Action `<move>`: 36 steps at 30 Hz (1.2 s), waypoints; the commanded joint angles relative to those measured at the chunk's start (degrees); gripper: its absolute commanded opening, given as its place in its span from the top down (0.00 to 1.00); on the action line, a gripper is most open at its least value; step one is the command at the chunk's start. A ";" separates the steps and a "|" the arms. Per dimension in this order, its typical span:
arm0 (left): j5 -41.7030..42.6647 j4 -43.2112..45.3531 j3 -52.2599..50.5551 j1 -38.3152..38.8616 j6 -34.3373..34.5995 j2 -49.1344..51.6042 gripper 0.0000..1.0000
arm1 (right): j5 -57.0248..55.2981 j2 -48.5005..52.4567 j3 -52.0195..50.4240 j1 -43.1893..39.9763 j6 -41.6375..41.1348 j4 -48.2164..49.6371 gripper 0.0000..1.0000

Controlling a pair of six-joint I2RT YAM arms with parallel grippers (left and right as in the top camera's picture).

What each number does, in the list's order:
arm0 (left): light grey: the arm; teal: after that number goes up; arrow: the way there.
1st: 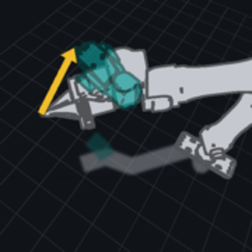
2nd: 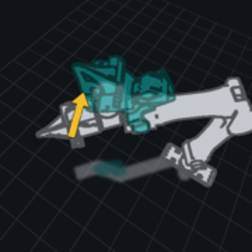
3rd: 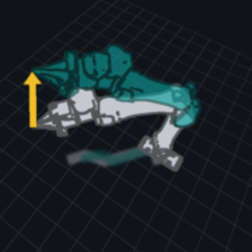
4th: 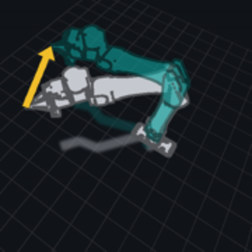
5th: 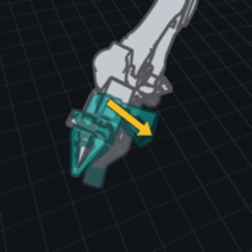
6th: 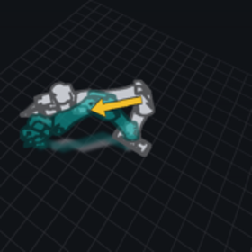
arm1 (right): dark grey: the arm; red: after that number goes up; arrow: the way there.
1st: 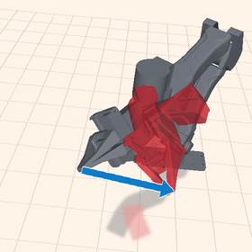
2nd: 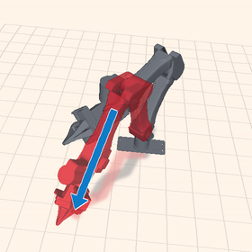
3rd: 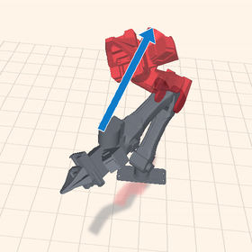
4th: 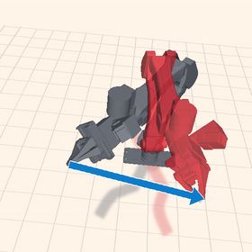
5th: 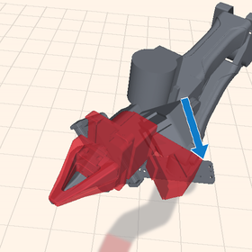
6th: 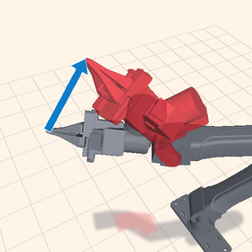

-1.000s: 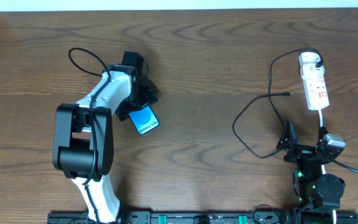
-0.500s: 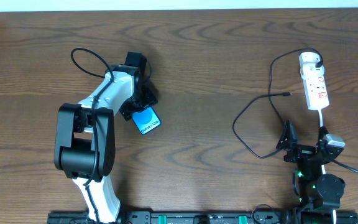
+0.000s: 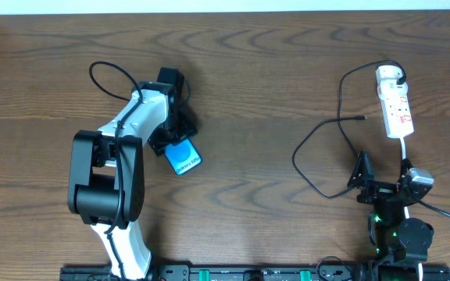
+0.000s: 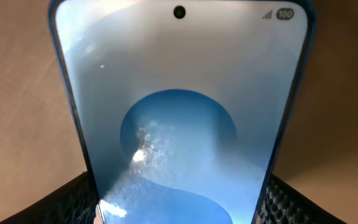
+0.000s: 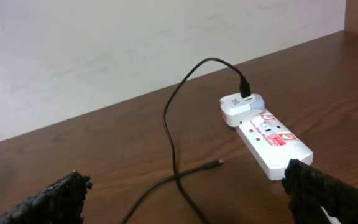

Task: Plug charger to phone and switch on socket
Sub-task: 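Lift the phone upright with the left gripper, then carry the upright phone rightward toward table center with left gripper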

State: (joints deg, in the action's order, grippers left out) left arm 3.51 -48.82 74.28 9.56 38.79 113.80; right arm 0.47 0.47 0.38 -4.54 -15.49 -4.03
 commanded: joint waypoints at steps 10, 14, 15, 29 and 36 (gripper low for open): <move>17.40 -2.95 0.83 0.11 -1.95 -6.93 0.42 | 0.09 -0.15 -0.09 0.42 -0.33 -0.26 0.01; 28.94 -2.58 0.83 0.11 -3.21 -8.09 0.42 | 0.09 -0.15 -0.09 0.42 -0.33 -0.26 0.01; 31.47 -2.36 0.83 0.11 -3.45 -8.28 0.42 | 0.09 -0.15 -0.09 0.42 -0.33 -0.26 0.01; 61.59 3.74 0.85 -0.24 -4.35 -9.14 0.42 | 0.09 -0.15 -0.09 0.42 -0.33 -0.26 0.01; 70.23 6.99 0.85 -0.28 -2.49 -9.14 0.42 | 0.09 -0.15 -0.09 0.42 -0.33 -0.26 0.01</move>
State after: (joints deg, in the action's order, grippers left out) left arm 64.64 -42.41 74.28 9.54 35.75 106.91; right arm 0.47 0.47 0.38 -4.54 -15.49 -4.03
